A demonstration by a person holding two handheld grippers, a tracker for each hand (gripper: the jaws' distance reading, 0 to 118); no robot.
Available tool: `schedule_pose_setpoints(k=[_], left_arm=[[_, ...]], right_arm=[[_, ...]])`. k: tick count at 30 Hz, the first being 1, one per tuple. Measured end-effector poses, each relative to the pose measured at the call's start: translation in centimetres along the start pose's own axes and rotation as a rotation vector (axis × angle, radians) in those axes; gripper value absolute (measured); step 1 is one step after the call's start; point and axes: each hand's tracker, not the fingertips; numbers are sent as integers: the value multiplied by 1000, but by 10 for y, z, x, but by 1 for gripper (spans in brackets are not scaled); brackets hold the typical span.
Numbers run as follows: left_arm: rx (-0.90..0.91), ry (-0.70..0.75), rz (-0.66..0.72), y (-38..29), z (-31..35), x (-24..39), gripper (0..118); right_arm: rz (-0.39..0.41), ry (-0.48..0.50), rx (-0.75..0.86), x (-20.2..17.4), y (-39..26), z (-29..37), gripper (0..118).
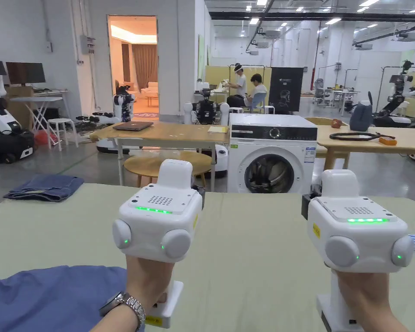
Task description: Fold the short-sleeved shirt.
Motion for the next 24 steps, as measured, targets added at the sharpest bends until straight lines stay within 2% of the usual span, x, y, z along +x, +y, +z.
schedule_pose_setpoints(k=[2, 6, 10, 14, 19, 20, 21, 22, 23, 24], left_arm=[[-23, -29, 0, -3, 3, -8, 0], [-39, 65, -105, -15, 17, -29, 0], [-103, 174, -111, -32, 34, -72, 0], [-200, 280, 10, -57, 44, -118, 0], [-388, 286, 187, -99, 33, -145, 1], [-469, 275, 213, -113, 27, -144, 22], [-513, 258, 221, -124, 19, -141, 56], [-594, 234, 249, -139, 9, -138, 107], [-727, 223, 281, -157, -3, -134, 118], [-834, 194, 318, -173, -10, -130, 118]], right_arm=[[-13, 94, -45, -7, 1, -3, 0], [-2, 107, -42, -32, -5, -14, 0], [-64, 200, -78, -66, -16, -30, 0], [-60, 282, -111, -102, -33, -41, 0], [-6, 345, -152, -123, -60, -48, 0], [4, 350, -163, -123, -67, -49, 0], [10, 354, -173, -122, -71, -51, 0], [12, 356, -186, -120, -76, -54, 0], [12, 359, -200, -116, -81, -57, 0], [10, 356, -212, -113, -86, -56, 0]])
